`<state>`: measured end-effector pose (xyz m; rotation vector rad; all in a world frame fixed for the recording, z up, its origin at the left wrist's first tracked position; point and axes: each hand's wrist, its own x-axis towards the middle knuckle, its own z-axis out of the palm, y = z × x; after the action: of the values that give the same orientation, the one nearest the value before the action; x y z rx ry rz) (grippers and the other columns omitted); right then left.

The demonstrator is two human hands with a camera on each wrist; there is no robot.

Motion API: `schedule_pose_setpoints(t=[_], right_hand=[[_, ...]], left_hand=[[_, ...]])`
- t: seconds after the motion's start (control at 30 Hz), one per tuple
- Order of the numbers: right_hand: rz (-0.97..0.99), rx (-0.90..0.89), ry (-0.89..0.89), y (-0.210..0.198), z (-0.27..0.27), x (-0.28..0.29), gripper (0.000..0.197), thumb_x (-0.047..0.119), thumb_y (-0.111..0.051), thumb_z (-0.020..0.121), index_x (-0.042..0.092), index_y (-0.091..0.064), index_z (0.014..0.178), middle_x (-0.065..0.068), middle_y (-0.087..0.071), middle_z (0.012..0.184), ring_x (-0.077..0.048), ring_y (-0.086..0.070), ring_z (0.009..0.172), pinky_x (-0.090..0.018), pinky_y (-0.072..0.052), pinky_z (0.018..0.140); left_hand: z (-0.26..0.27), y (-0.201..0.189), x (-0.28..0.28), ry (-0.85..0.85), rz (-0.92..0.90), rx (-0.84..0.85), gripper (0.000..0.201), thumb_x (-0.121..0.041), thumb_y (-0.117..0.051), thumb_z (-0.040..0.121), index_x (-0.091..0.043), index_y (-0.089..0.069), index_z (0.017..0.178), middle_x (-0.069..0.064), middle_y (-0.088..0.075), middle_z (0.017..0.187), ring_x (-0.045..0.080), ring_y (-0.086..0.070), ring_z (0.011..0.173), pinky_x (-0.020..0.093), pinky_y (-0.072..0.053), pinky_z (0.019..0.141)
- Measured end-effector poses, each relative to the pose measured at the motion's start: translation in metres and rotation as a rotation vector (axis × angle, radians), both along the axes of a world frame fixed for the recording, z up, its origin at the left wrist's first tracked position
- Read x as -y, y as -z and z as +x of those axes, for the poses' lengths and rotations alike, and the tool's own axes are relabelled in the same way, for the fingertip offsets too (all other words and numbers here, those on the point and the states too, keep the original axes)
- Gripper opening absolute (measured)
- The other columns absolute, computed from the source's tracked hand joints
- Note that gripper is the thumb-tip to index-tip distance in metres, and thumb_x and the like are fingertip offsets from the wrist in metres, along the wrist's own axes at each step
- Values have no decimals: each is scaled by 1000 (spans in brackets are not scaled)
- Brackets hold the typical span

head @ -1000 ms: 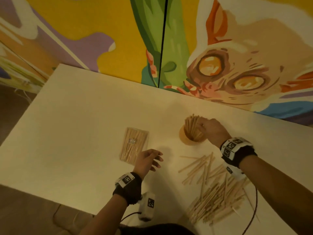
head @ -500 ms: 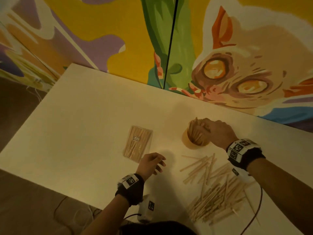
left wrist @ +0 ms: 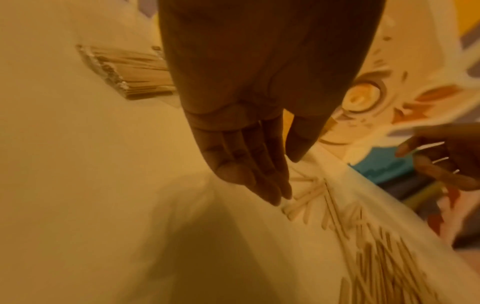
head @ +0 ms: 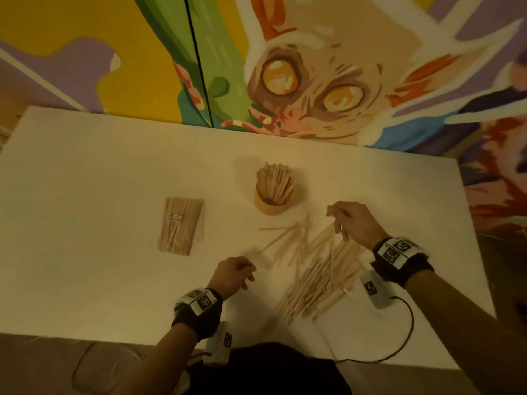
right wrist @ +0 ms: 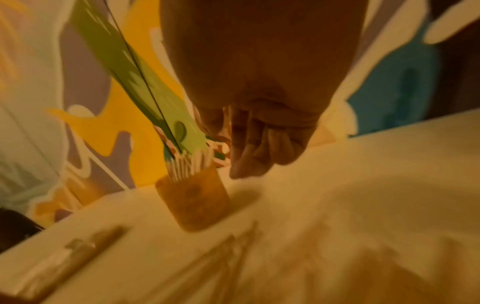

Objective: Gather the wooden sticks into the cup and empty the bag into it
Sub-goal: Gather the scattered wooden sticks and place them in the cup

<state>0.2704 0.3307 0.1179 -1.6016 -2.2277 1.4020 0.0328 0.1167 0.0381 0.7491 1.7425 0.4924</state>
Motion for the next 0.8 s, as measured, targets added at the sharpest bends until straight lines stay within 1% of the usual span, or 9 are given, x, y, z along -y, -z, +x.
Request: schedule_pose_setpoints(t=[0.1, 0.17, 0.23, 0.3, 0.37, 0.4, 0.5, 0.6, 0.8], right_hand=[[-160, 230, -56, 31, 64, 31, 32, 30, -51, 101, 7, -67, 86, -10, -70, 65, -24, -63, 50, -25, -48, 53], [-283, 337, -78, 51, 104, 55, 32, 26, -54, 99, 3, -69, 81, -10, -71, 65, -20, -65, 49, -24, -50, 54], [-417, 394, -108, 67, 139, 81, 31, 23, -56, 97, 2, -69, 79, -10, -73, 65, -18, -66, 48, -22, -51, 55], [-530, 408, -148, 78, 168, 103, 30, 21, -55, 97, 2, -70, 79, -10, -73, 66, -19, -67, 51, -21, -53, 58], [-583, 401, -192, 85, 188, 121, 31, 18, -52, 96, 2, -70, 75, -13, -73, 69, -19, -67, 53, -19, -54, 60], [-580, 388, -211, 87, 195, 127, 34, 16, -50, 94, 4, -69, 69, -15, -73, 68, -18, -67, 52, -19, -54, 60], [-542, 321, -196, 92, 205, 139, 39, 8, -48, 89, 11, -63, 54, -8, -68, 55, -15, -64, 45, -29, -59, 65], [-544, 252, -173, 94, 207, 138, 35, 4, -48, 87, 10, -61, 55, -7, -66, 54, -13, -62, 41, -31, -58, 62], [-581, 152, -161, 96, 210, 132, 34, 1, -48, 87, 6, -59, 54, -11, -63, 53, -14, -62, 42, -26, -54, 52]], left_hand=[[21, 2, -3, 342, -103, -313, 26, -32, -52, 94, -13, -68, 99, 7, -70, 96, 21, -65, 78, 31, -55, 70], [42, -3, -2, 582, -178, -519, 33, -42, -51, 93, -13, -64, 101, 9, -65, 103, 26, -63, 89, 32, -49, 73], [65, -5, 2, 692, -205, -563, 41, -48, -52, 91, -11, -60, 105, 9, -62, 107, 29, -62, 96, 33, -44, 72], [90, -6, 9, 726, -212, -571, 45, -50, -56, 87, -13, -56, 111, 8, -61, 113, 29, -61, 101, 33, -44, 74], [113, -2, 19, 686, -199, -558, 56, -50, -62, 83, -16, -47, 125, 6, -57, 121, 28, -60, 107, 33, -45, 76], [123, 2, 25, 649, -176, -547, 67, -51, -66, 80, -18, -39, 132, 5, -53, 125, 27, -58, 110, 34, -46, 78], [146, 12, 42, 497, -112, -583, 94, -59, -73, 69, -18, -26, 140, 3, -40, 129, 26, -50, 115, 38, -49, 79], [166, 9, 39, 353, -105, -612, 90, -67, -66, 72, -20, -27, 139, 3, -36, 129, 27, -43, 119, 42, -50, 83], [199, 13, -15, 276, -87, -732, 84, -74, -51, 78, -15, -32, 136, 6, -38, 132, 29, -40, 120, 45, -47, 86]])
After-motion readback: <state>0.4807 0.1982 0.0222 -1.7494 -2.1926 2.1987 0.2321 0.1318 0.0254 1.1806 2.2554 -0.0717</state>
